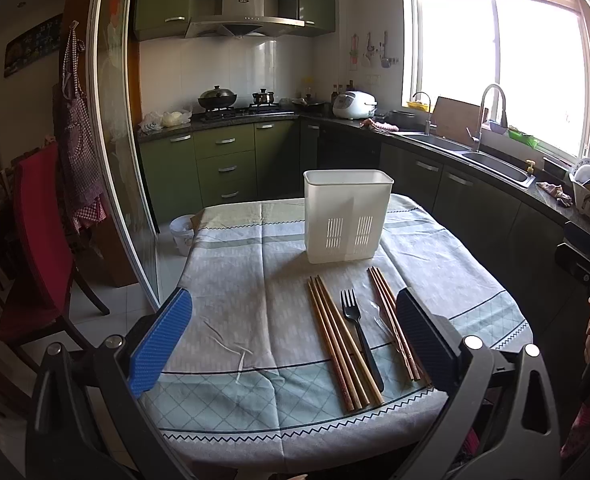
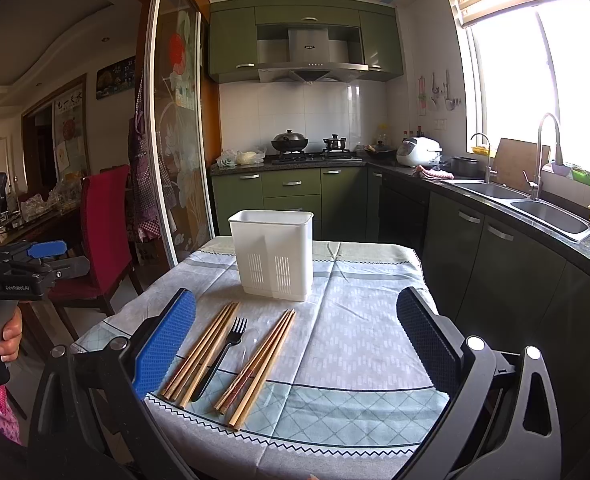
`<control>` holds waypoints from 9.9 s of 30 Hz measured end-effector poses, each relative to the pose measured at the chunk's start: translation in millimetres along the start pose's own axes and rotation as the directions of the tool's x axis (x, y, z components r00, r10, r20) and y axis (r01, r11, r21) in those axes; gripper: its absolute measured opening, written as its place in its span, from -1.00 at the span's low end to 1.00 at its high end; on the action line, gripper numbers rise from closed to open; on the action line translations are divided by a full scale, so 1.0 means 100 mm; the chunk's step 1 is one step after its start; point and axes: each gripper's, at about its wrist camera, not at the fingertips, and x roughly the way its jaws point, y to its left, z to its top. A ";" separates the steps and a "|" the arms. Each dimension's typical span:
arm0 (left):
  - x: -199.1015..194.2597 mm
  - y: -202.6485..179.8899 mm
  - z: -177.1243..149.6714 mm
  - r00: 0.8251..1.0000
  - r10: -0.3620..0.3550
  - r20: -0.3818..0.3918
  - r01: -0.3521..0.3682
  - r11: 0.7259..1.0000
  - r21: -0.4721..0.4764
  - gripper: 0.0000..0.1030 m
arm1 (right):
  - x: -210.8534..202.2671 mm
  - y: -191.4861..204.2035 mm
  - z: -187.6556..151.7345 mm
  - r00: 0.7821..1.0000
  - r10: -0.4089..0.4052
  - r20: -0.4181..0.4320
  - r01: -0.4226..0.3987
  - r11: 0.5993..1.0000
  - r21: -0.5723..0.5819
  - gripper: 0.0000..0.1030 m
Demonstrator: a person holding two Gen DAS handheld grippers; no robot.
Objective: Organize utensils
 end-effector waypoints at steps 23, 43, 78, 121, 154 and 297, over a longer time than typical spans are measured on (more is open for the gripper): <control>0.09 -0.01 -0.05 1.000 -0.003 -0.014 0.003 1.000 -0.006 0.89 | 0.08 -0.02 -0.06 1.000 -0.007 -0.019 0.007 1.000 0.002 0.93; 0.09 0.00 -0.05 1.000 0.017 -0.018 -0.017 1.000 -0.010 0.89 | 0.08 -0.04 -0.04 1.000 -0.009 -0.026 0.009 1.000 0.005 0.93; 0.81 -0.02 0.04 0.973 -0.072 -0.220 0.063 0.997 -0.049 0.89 | 0.61 -0.21 -0.05 0.985 0.011 -0.175 -0.005 0.999 0.033 0.93; 2.70 -0.80 -0.26 0.647 -0.163 -0.745 0.113 0.987 -0.118 -0.83 | 1.42 -0.82 -0.15 0.871 0.184 -0.455 -0.092 0.972 0.217 0.93; 2.01 -0.13 0.26 0.825 -0.171 -0.539 0.134 0.985 -0.107 -0.83 | 3.11 0.65 -0.69 0.419 0.179 -0.890 -0.155 0.980 0.124 -0.30; 2.86 -0.18 -0.26 0.693 -0.027 -0.720 0.083 0.996 0.042 -0.85 | 3.29 0.17 -0.58 0.656 -0.003 -0.755 -0.100 0.991 -0.091 -0.79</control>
